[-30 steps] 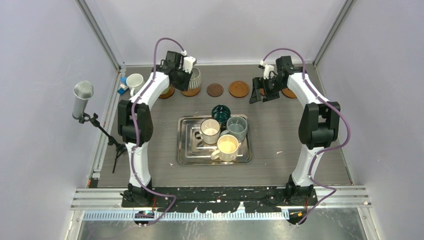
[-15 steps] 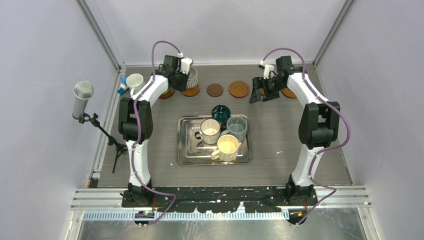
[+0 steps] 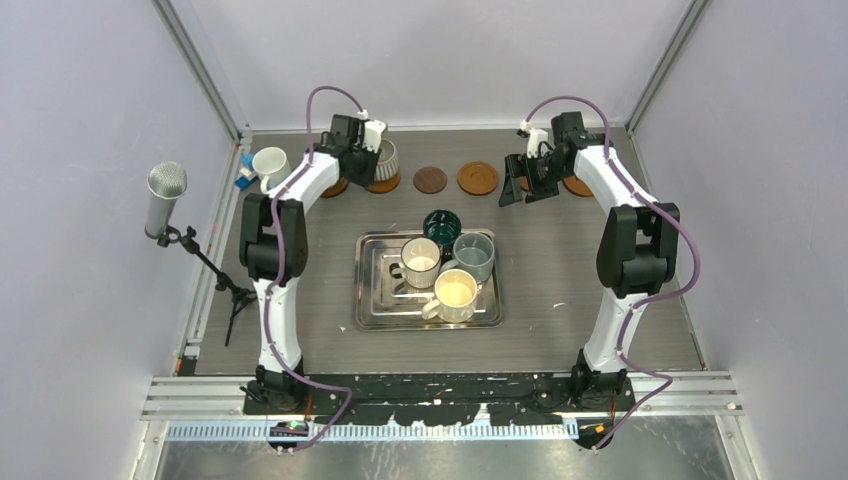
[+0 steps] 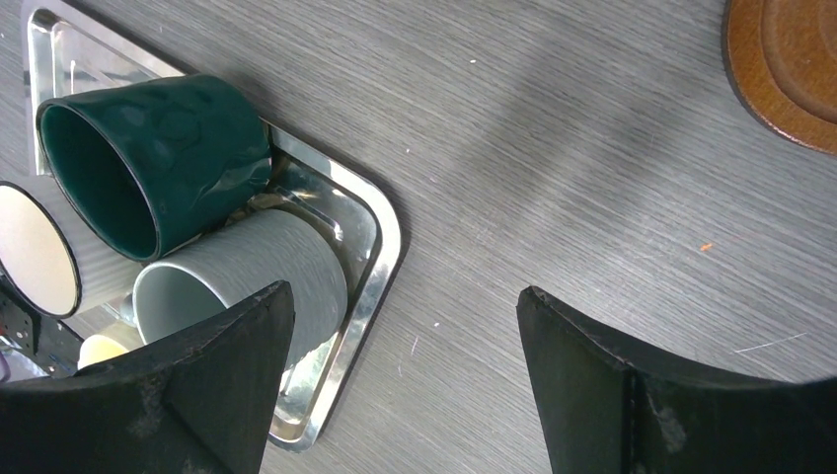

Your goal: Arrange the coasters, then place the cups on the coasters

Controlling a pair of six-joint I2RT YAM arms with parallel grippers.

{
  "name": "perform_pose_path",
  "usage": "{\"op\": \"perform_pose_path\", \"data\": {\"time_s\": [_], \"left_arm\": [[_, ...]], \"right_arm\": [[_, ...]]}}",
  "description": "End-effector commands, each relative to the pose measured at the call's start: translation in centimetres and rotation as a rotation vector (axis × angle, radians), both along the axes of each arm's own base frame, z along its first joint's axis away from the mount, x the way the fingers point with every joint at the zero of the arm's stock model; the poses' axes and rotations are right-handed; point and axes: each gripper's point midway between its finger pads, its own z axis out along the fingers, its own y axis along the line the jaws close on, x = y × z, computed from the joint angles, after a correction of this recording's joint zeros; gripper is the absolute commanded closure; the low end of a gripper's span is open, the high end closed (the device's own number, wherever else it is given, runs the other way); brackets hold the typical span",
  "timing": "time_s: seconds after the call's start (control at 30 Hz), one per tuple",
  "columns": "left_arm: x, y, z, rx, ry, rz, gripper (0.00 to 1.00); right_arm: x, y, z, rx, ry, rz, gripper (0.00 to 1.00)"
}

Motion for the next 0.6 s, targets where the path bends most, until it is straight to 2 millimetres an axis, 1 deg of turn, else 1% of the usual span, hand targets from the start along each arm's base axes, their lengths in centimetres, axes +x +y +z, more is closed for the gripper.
{"op": "perform_pose_path", "data": {"time_s": [0.0, 0.4, 0.43, 0.57], "left_arm": [[2.3, -0.5, 2.5, -0.039, -0.119, 0.005, 1.0], [1.7, -0.3, 0.8, -0.021, -0.084, -0.002, 0.99], [1.7, -0.2, 0.7, -0.018, -0.082, 0.0, 0.97], [1.3, 0.0, 0.5, -0.004, -0.077, -0.008, 0.79]], "right_arm": [[1.4, 0.2, 1.5, 0.009, -0.063, -0.002, 0.13], [1.1, 0.1, 1.4, 0.002, -0.062, 0.001, 0.13], [1.1, 0.0, 1.5, 0.002, -0.063, 0.001, 0.13], [1.2, 0.1, 1.5, 0.004, -0.064, 0.002, 0.13]]}}
